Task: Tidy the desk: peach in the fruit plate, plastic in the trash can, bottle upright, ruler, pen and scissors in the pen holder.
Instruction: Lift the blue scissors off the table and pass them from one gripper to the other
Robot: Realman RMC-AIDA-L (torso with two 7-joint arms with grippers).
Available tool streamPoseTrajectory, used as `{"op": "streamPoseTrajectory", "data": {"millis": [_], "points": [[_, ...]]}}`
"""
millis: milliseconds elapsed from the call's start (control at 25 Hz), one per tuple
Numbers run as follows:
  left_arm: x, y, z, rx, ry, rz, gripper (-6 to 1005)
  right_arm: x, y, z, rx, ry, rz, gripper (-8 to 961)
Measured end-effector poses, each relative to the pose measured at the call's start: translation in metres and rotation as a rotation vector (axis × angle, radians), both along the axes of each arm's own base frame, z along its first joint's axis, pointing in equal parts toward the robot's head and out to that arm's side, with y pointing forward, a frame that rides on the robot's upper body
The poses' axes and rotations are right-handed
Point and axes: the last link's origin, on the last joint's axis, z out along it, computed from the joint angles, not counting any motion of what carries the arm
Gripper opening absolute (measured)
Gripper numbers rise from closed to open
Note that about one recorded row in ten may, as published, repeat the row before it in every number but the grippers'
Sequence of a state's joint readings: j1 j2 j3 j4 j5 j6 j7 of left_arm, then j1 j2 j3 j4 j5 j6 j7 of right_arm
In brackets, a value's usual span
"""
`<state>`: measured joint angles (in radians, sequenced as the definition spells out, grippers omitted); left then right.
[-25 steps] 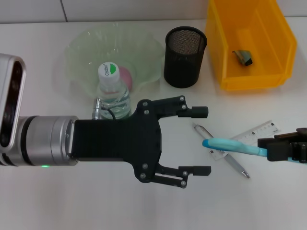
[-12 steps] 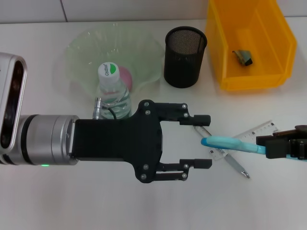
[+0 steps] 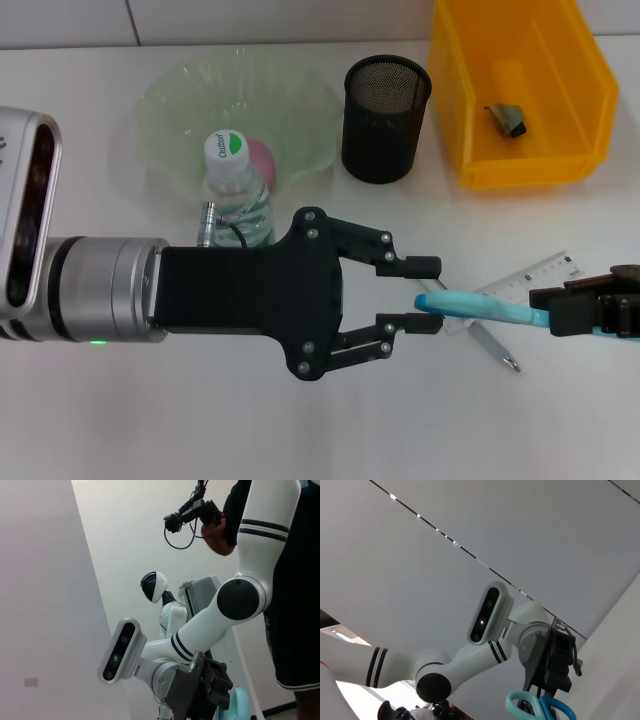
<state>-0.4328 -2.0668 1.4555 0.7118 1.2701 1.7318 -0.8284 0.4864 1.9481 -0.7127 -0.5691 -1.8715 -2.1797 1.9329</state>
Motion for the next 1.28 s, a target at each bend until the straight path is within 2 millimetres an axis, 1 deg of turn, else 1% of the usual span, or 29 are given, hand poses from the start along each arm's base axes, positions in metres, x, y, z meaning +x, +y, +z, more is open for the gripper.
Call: {"op": "streamPoseTrajectory", "data": {"millis": [40,240,520,800,1080,1280], "points": [[0.0004,0.0,-0.0004,-0.001,0.001,-0.002,312,-0.0001,0.0001,0.0,-0.001,0.0,0.0,217],[0.002,0.0007,-0.0013,-0.002,0.033,-0.035,301,-0.0006,0.0004,-0.0002,-0.003,-0.001,0.001,216],[0.0042,-0.0007,-0.0046,-0.015,0.059,-0.067,128,-0.0013,0.0006,-0.0003,-0.006,-0.002,0.003,216],[0.0057,-0.0004,-0.0043,-0.02,0.059,-0.078,77,-0.0022,0.0015,-0.0001,-0.008,-0.003,0.004,216],[0.0073,0.0002,-0.0026,-0.014,0.055,-0.086,78,-0.0026,0.0016,-0.0013,-0.041,-0.007,-0.02,210],[0.0068,-0.0011,-0.0019,-0.018,0.051,-0.088,78,-0.0013,0.0009,-0.0002,-0.042,-0.001,-0.039,256]]}}
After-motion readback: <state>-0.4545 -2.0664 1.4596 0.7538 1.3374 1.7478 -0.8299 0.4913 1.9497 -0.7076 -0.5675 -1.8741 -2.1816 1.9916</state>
